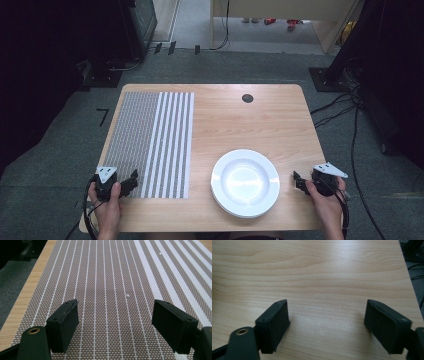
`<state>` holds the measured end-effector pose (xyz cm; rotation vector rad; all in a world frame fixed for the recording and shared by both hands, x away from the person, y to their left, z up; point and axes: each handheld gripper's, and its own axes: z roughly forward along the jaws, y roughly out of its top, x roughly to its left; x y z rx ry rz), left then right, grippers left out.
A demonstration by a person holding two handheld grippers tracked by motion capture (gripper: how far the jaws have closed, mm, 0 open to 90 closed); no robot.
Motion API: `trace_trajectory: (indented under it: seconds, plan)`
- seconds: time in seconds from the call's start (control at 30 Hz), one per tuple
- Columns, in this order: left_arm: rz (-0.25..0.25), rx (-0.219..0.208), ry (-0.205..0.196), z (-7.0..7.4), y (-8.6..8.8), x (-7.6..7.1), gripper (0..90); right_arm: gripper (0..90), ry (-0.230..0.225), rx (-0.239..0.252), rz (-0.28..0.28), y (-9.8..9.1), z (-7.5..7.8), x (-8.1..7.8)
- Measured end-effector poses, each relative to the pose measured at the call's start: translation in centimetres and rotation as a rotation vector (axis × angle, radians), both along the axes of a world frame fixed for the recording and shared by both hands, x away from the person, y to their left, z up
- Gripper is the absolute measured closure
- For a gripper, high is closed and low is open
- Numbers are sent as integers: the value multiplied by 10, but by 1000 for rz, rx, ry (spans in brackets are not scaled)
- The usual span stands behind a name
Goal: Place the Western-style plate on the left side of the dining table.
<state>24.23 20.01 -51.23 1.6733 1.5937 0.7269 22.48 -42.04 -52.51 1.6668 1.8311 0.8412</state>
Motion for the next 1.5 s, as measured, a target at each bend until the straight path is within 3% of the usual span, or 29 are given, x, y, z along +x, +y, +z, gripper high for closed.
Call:
trace_trajectory:
  seconds: [0.1,0.5,0.7,0.83,0.97,1.13,1.5]
  plan:
    - [5,-2,-1,1,0,0,216,137,12,-3,-13,-1,0,0]
    - [24,-19,-15,15,-9,4,216,117,15,-3,-16,-1,-1,1]
    - [1,-25,-34,29,-29,10,211,99,19,-6,-11,-2,-1,2]
    - [-18,-34,-31,32,-38,14,211,98,21,-5,-13,-2,-1,3]
    - [-40,-58,-35,35,-58,24,210,98,21,-5,-13,-2,-1,3]
    - [-127,-45,-34,33,-92,28,207,96,20,-6,-23,-1,-1,2]
    - [-269,-57,-20,27,-135,23,207,98,21,-4,-36,0,-1,2]
